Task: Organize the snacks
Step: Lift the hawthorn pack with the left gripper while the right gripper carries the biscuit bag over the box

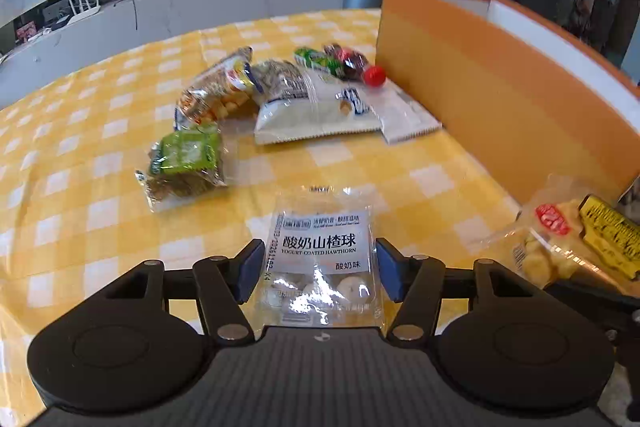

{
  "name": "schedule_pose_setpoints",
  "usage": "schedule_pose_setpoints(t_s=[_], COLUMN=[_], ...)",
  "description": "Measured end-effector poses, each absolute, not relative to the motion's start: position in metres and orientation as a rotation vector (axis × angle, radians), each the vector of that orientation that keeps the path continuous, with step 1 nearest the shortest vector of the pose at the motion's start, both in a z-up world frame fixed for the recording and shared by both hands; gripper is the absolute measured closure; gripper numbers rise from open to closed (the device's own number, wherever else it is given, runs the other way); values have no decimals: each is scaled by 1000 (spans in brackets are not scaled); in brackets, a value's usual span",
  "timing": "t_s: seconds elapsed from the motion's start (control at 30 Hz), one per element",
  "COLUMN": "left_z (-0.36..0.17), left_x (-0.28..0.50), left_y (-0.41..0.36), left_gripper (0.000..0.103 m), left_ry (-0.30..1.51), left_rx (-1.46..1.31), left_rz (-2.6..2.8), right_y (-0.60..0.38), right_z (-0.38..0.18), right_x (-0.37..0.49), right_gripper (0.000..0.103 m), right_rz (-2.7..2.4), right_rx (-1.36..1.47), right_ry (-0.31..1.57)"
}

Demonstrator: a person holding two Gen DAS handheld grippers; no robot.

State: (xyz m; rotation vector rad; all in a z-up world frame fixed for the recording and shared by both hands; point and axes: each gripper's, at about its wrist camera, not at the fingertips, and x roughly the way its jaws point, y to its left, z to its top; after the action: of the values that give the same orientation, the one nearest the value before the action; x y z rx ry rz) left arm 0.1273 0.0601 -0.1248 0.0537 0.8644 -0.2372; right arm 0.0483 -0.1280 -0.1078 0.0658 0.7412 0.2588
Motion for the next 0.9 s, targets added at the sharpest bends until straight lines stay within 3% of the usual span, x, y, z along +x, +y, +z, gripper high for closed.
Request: schedule_pose_setpoints(t_s=[0.53,0.9], left_z=[-101,-60], left_x=[126,129], left_y=[97,97], left_gripper=[38,38], left_ry=[840,768], left_rx=[-173,-290], left_rz=[-248,-343], right_y=[-128,-164], right_z=[-97,-35], right_x=[42,34], right_gripper=[28,28], right_rz=[280,380], right_rx=[83,286], right_ry=[698,524])
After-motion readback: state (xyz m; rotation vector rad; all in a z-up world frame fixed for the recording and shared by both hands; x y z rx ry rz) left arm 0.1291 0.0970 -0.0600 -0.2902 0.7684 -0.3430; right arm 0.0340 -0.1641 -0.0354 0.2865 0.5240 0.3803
